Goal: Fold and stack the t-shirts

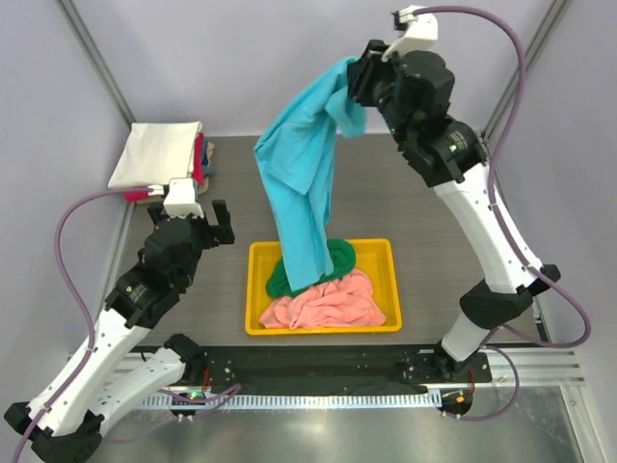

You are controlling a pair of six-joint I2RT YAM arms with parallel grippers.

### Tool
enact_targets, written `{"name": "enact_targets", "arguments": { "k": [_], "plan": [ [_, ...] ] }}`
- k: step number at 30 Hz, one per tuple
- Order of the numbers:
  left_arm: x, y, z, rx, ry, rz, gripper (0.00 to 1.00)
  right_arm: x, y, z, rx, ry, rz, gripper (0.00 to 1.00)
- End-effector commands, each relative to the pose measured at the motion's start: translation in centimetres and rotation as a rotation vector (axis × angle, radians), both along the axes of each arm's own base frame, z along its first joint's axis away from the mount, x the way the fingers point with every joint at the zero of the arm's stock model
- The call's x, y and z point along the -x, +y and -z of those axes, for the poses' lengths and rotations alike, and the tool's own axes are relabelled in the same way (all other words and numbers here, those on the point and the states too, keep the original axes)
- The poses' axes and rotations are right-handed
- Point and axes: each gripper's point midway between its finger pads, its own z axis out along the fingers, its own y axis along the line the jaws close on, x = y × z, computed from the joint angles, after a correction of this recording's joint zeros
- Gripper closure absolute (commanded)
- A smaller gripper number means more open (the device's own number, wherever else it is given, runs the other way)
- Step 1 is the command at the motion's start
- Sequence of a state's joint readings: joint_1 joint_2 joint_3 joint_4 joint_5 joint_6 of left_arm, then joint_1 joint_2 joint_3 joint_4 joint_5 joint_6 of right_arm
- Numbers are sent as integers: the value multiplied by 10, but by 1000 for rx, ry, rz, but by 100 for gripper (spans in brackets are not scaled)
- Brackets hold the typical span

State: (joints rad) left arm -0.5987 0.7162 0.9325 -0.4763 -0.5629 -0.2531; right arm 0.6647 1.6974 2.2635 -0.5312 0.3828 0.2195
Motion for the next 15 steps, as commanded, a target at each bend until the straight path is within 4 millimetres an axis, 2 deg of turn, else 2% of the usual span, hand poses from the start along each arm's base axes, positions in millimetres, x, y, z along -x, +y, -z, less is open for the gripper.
{"name": "enact_targets", "arguments": {
  "k": [1, 2, 3, 6, 8, 9, 10, 11, 14, 15],
  "plan": [
    [0, 10, -9, -1, -34, -43, 0, -49, -18, 117, 115, 260, 52, 48],
    [1, 10, -9, 0, -35, -43, 0, -51, -16, 164, 143, 353, 42, 32],
    [1, 10, -9, 1, -36, -43, 0, -53, -20, 187, 167, 392, 54, 5],
    [0, 7, -8, 2, -30, -30, 0, -46, -39, 258, 246, 561, 110, 1],
    [0, 5, -8, 4, -27, -21, 0, -36, -44, 273, 256, 593, 107, 0],
    [0, 5, -7, 2, -23, -20, 0, -24, -45, 296, 260, 644, 88, 1],
    [-1, 5, -7, 0, -21, -21, 0, -16, -45, 291, 241, 639, 70, 0],
    [-1, 5, -7, 0, -21, -20, 0, -6, -45, 304, 239, 671, 54, 0],
    [-2, 5, -6, -4, -14, -21, 1, 18, -20, 310, 182, 703, -86, 0],
    [-1, 5, -6, -5, -13, -23, 0, 30, -11, 324, 183, 742, -137, 0]
  ]
}}
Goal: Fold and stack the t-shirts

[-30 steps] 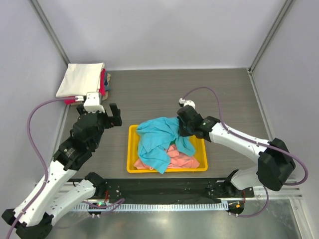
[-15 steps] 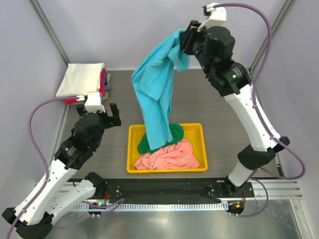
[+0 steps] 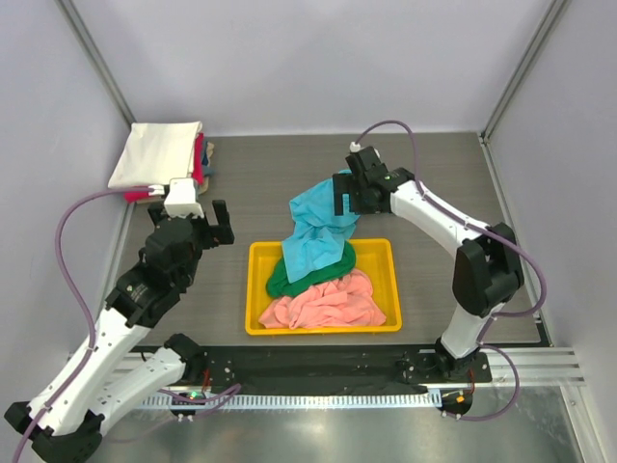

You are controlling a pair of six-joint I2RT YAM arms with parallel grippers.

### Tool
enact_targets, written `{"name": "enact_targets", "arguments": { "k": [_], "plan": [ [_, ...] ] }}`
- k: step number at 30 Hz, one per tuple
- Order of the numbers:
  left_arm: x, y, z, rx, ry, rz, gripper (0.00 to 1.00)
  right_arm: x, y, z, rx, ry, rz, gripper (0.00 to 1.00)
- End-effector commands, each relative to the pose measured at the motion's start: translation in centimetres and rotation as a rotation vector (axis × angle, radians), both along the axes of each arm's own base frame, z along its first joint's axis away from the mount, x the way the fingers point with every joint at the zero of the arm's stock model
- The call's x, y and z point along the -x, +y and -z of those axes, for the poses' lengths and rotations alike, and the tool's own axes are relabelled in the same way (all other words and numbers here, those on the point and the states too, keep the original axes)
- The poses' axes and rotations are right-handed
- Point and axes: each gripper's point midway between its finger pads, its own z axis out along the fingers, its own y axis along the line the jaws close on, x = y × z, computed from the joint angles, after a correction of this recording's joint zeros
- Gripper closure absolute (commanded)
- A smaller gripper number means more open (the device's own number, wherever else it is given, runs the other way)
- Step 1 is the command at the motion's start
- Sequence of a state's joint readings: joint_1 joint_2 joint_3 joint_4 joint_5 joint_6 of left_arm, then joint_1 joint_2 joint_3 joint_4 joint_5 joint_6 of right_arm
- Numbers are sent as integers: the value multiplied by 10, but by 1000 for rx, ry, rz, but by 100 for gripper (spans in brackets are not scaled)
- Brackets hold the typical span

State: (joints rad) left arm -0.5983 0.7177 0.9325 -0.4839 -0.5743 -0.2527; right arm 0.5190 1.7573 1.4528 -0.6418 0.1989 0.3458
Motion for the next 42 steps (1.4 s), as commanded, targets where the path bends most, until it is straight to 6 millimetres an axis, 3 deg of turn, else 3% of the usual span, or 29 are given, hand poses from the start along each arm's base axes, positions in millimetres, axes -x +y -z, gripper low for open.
{"name": "enact_targets", "arguments": {
  "k": [1, 4, 5, 9, 11, 12, 14, 15, 17, 18, 19, 20, 21, 22, 24, 25, 26, 29, 32, 35, 38, 39, 42],
  "plan": [
    [-2, 4, -8, 4, -20, -14, 0, 17, 41, -63, -235, -105, -96, 0],
    [-2, 5, -8, 4, -18, -19, 0, 24, 50, -31, -221, -32, -99, 0],
    [-1, 6, -8, 4, -17, -19, 0, 21, 52, -11, -206, 7, -89, 0],
    [-1, 8, -8, 0, -22, -31, 0, 13, 64, 34, -179, 106, -84, 1],
    [-1, 10, -8, -6, -22, -39, 0, 6, 75, 40, -201, 129, -103, 2],
    [-1, 10, -7, -7, -21, -40, 0, 4, 78, 60, -182, 165, -105, 2],
    [-1, 11, -6, -11, -19, -44, 0, -10, 83, 66, -172, 156, -100, 2],
    [-2, 11, -7, -13, -20, -47, 0, -14, 82, 81, -154, 178, -97, 2],
    [-2, 12, -5, -19, -16, -53, 0, -32, 83, 83, -162, 170, -85, 2],
    [-2, 12, -5, -20, -16, -51, 0, -39, 80, 87, -163, 175, -73, 2],
    [-3, 12, -5, -22, -15, -55, 0, -49, 70, 108, -150, 209, -42, 2],
    [-3, 12, -4, -25, -11, -53, 0, -66, 69, 100, -165, 188, -26, 2],
    [-3, 12, -4, -25, -12, -53, 0, -76, 63, 106, -158, 192, -5, 2],
    [-3, 13, -4, -28, -11, -57, 0, -89, 44, 126, -148, 222, 47, 2],
    [-3, 14, -4, -27, -13, -62, 0, -120, 34, 118, -173, 196, 91, 2],
    [-3, 14, -4, -28, -12, -62, 0, -135, 12, 137, -167, 217, 145, 2],
    [-4, 14, -3, -30, -10, -62, 0, -156, 10, 119, -193, 169, 162, 2],
    [-4, 15, -4, -29, -11, -65, 0, -192, -16, 109, -248, 124, 227, 1],
    [-5, 14, -2, -32, -6, -63, 0, -209, -27, 99, -254, 72, 241, 1],
    [-5, 14, -2, -27, -4, -60, 0, -215, -30, 88, -244, 38, 209, 0],
    [-5, 13, -2, -24, -3, -56, 0, -215, -19, 63, -292, 12, 132, 0],
    [-6, 12, -2, -24, -2, -54, 0, -215, -17, 41, -306, -19, 109, 0],
    [-6, 13, -1, -25, 1, -54, 0, -209, -14, 8, -324, -60, 74, 0]
  ]
}}
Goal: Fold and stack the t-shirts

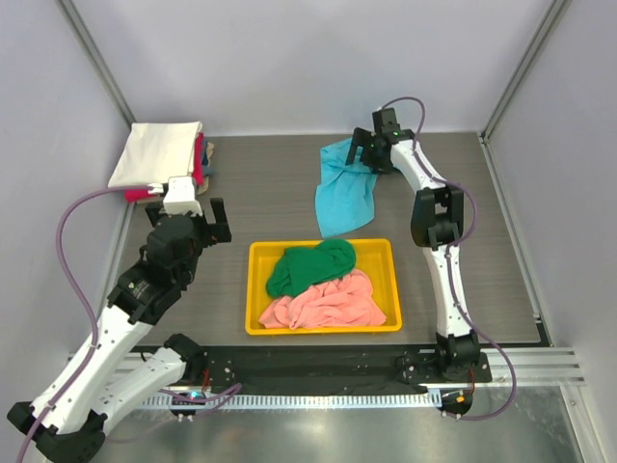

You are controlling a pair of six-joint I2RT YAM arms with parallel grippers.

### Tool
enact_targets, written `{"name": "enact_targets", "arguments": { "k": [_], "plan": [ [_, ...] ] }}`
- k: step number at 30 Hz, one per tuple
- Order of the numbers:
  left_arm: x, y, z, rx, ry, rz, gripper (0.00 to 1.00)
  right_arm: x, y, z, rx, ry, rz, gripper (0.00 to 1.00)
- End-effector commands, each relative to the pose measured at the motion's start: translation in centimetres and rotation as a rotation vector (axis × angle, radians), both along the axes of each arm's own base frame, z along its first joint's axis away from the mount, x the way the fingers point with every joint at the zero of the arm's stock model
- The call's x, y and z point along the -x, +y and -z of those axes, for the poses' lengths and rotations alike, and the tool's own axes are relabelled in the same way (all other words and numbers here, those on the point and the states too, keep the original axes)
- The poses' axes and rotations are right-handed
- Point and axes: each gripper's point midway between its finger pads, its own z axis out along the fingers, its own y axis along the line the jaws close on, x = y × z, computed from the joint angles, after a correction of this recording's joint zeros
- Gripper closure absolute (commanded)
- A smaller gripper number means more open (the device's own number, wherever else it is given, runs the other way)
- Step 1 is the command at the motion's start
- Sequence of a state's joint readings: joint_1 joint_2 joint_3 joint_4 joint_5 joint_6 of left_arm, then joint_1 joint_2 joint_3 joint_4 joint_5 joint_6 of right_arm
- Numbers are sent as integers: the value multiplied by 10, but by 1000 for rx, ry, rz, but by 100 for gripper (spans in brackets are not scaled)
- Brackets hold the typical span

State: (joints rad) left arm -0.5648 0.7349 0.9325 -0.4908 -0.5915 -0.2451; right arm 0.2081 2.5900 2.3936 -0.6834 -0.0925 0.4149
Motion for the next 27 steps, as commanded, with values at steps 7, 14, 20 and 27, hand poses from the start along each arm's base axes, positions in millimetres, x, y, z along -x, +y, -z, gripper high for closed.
{"name": "enact_targets", "arguments": {
  "k": [7, 14, 20, 27],
  "plan": [
    [-2, 3, -7, 2, -18, -8, 0, 56, 3, -149, -17, -167, -65, 0],
    [-1, 1, -8, 11, -19, 1, 0, 185, -54, -100, 123, 47, 88, 0],
    [0, 0, -9, 16, -20, 8, 0, 297, -53, -56, 85, 149, 78, 0],
    [0, 1, -9, 19, -23, 5, 0, 387, -21, -26, 33, 218, 19, 4]
  ]
}}
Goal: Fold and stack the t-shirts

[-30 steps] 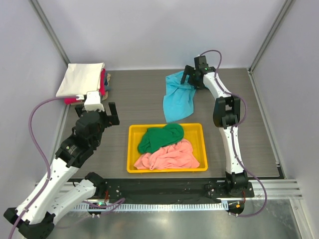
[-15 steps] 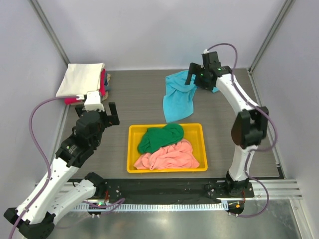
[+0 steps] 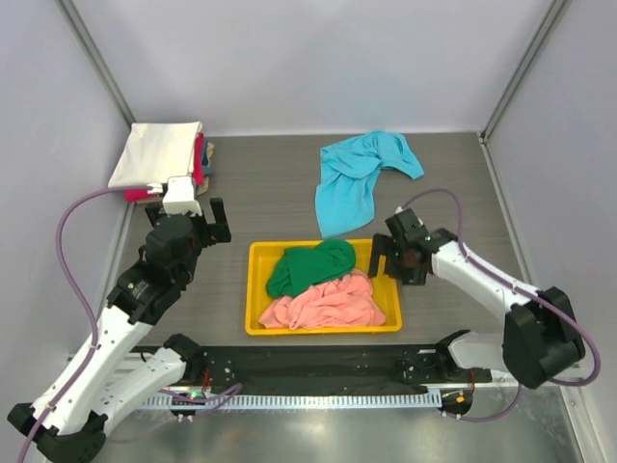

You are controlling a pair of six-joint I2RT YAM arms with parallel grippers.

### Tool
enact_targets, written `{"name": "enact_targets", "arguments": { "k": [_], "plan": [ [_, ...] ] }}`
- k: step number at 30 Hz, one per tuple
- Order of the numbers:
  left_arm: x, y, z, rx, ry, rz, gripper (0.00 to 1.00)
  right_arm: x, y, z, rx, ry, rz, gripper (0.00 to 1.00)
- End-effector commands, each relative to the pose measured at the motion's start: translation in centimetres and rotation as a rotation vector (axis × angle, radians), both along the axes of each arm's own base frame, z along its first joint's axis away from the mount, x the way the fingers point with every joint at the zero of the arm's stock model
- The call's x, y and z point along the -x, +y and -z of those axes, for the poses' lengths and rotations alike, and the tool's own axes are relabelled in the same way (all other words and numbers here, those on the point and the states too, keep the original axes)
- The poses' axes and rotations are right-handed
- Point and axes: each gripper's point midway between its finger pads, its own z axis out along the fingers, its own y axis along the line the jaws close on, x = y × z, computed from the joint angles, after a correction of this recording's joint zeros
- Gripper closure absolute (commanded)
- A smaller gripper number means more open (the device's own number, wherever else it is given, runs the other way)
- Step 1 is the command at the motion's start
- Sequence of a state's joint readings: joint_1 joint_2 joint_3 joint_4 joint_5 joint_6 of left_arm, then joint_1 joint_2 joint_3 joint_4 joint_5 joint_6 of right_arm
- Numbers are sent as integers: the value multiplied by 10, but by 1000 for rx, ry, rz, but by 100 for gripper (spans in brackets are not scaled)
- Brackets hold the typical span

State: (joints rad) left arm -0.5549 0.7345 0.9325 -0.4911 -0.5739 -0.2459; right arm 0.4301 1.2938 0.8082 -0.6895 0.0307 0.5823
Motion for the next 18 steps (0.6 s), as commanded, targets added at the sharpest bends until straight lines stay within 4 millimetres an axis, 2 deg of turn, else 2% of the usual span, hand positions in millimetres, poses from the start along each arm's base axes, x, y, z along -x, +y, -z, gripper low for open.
{"name": "enact_targets", "arguments": {
  "k": [1, 3, 4, 5, 7, 9, 11, 12, 14, 15, 18],
  "plan": [
    [1, 1, -10, 14, -27, 0, 0, 17, 23, -10, -85, -53, 37, 10],
    [1, 2, -10, 14, -27, -5, 0, 30, 25, -1, -96, -35, 33, 28],
    [1, 2, -10, 11, -26, -4, 0, 35, 30, 0, -118, -26, 25, 55],
    [1, 3, -10, 10, -27, -9, 0, 39, 37, 3, -137, -28, 15, 66],
    [1, 4, -10, 10, -27, -10, 0, 40, 48, 2, -155, -41, -6, 80],
    [2, 4, -10, 12, -29, -9, 0, 40, 62, 0, -153, -45, -31, 84],
    [2, 4, -11, 13, -32, -12, 0, 31, 80, -8, -179, -76, -53, 91],
    [2, 5, -12, 14, -35, -12, 0, 35, 93, -1, -165, -53, -86, 93],
    [3, 6, -13, 15, -39, -14, 0, 26, 120, -12, -192, -87, -121, 95],
    [4, 6, -14, 16, -43, -16, 0, 31, 133, -3, -174, -63, -154, 97],
    [5, 9, -16, 14, -49, -26, 0, 18, 174, -15, -221, -102, -193, 99]
  ]
}}
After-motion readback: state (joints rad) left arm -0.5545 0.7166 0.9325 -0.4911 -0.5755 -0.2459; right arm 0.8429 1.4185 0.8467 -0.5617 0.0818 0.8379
